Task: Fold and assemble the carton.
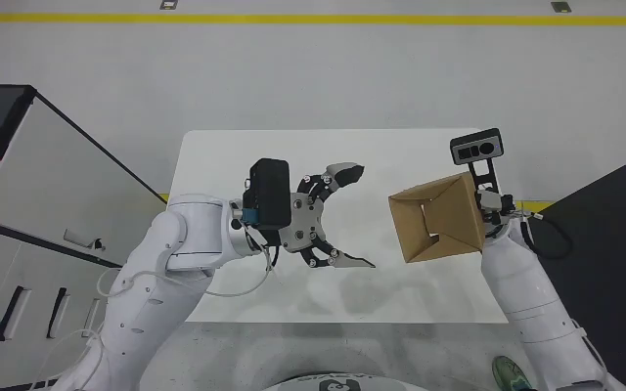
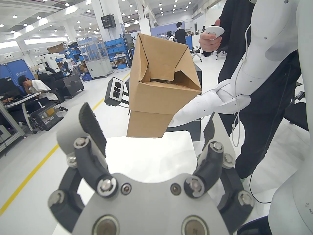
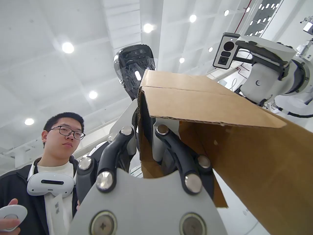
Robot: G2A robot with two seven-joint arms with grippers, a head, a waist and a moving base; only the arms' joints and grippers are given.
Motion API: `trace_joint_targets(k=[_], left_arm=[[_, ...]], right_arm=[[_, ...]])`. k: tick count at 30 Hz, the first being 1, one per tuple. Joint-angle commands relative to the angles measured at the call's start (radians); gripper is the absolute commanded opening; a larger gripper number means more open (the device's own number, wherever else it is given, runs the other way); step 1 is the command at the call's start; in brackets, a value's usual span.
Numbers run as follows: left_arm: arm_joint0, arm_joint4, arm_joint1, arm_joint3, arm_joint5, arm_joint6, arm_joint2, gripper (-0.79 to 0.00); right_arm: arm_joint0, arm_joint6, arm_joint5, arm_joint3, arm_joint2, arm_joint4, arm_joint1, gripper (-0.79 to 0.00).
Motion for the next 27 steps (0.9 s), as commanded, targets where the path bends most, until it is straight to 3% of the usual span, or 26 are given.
trace_joint_targets(k=[1,27], left_arm=[[0.000,0.000,0.000,0.000,0.000,0.000,0.000,0.000],[0.004,0.028,0.011,-0.029,0.009,-0.053,-0.026,0.000]], right_arm=[[0.000,0.000,0.000,0.000,0.000,0.000,0.000,-0.785],[-0.111,-0.206,-0.010,-0.075,0.107,-0.229,-0.005,-0.785]])
